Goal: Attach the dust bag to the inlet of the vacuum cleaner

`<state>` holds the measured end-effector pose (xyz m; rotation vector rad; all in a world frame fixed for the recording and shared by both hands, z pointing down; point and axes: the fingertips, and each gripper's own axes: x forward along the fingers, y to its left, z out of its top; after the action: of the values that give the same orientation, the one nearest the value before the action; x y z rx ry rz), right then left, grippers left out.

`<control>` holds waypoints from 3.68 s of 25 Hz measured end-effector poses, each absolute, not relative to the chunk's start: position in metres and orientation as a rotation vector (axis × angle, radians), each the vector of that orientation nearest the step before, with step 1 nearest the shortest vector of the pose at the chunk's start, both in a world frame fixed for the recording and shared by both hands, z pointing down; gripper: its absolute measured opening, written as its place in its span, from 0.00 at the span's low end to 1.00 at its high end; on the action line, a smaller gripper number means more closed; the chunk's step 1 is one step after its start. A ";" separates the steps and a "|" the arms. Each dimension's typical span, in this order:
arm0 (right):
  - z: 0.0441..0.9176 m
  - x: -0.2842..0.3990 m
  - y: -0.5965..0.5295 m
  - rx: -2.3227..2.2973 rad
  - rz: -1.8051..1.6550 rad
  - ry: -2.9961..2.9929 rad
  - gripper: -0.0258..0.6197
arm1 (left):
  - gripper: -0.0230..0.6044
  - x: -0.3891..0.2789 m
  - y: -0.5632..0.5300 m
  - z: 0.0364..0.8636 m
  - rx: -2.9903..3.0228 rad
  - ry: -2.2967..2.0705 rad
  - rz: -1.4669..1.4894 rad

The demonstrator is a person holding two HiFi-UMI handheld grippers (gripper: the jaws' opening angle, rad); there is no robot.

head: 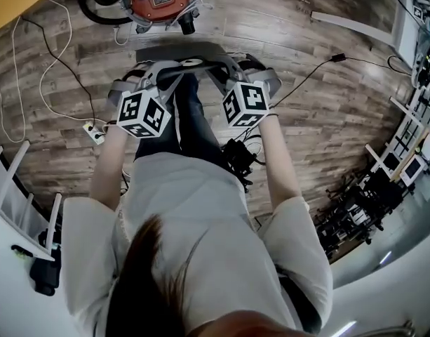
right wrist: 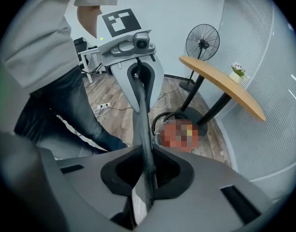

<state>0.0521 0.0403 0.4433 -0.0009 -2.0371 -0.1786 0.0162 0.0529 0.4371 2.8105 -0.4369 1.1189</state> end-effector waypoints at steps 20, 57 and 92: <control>0.630 0.072 0.028 -0.060 -0.086 -1.989 0.09 | 0.10 0.035 0.042 0.626 2.663 -0.476 1.180; 0.756 0.082 0.004 -0.073 0.015 -1.924 0.09 | 0.10 0.045 0.019 0.752 2.475 -0.462 1.294; 0.759 0.075 -0.035 -0.227 -0.102 -1.875 0.10 | 0.10 0.039 -0.010 0.759 2.337 -0.641 1.232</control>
<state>0.0747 -0.0352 0.7593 -0.2274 -1.8752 -0.1018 0.0395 -0.0102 0.7586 2.3367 -0.6412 1.2323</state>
